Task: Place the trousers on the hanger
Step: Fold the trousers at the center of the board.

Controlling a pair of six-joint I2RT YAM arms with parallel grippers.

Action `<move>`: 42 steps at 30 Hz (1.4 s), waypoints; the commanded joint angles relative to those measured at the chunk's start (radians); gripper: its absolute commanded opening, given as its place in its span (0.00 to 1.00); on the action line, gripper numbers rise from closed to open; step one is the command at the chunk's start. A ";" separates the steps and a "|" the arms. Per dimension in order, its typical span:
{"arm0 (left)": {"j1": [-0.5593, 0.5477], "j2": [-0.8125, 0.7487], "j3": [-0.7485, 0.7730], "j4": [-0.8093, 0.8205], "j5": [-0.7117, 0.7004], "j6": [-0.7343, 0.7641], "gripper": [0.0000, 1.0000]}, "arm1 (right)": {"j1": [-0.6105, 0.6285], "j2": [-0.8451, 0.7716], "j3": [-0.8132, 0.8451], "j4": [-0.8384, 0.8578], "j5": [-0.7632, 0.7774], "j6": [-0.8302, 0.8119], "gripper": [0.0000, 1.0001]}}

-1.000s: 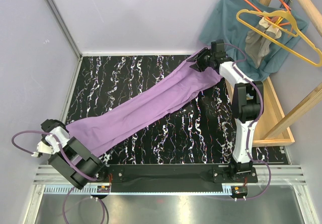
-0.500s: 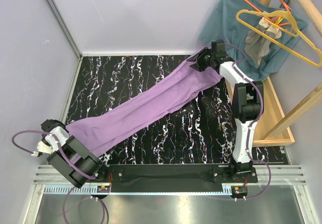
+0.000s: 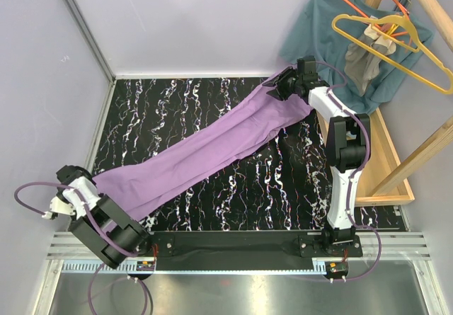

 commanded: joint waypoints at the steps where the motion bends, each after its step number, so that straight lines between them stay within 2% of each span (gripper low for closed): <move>1: -0.004 -0.049 0.049 -0.070 -0.051 -0.051 0.00 | -0.004 0.022 0.048 0.024 -0.025 0.008 0.48; 6: -0.004 -0.084 0.091 -0.145 -0.064 -0.096 0.00 | -0.008 0.067 0.109 0.016 -0.022 0.023 0.48; 11: -0.024 -0.107 0.166 -0.183 -0.152 -0.036 0.00 | -0.019 0.104 0.160 0.025 -0.033 0.049 0.49; 23: -0.027 -0.029 0.125 -0.107 -0.112 -0.021 0.00 | -0.053 0.062 0.102 0.057 -0.056 0.066 0.49; 25: -0.027 -0.011 0.120 -0.114 -0.110 -0.030 0.06 | -0.057 0.060 0.103 0.056 -0.056 0.061 0.49; 29: -0.027 0.012 0.092 -0.093 -0.094 -0.035 0.45 | -0.063 0.063 0.103 0.056 -0.057 0.061 0.49; 31: -0.026 0.019 0.094 -0.098 -0.092 -0.041 0.50 | -0.065 0.065 0.100 0.056 -0.060 0.061 0.49; 34: -0.026 0.008 0.114 -0.111 -0.127 -0.041 0.49 | -0.071 0.068 0.099 0.057 -0.060 0.063 0.49; 38: 0.031 -0.018 0.115 -0.116 -0.182 -0.052 0.41 | -0.079 0.075 0.105 0.062 -0.066 0.070 0.49; 42: 0.062 -0.021 0.051 -0.038 -0.161 -0.029 0.38 | -0.086 0.081 0.103 0.070 -0.072 0.080 0.49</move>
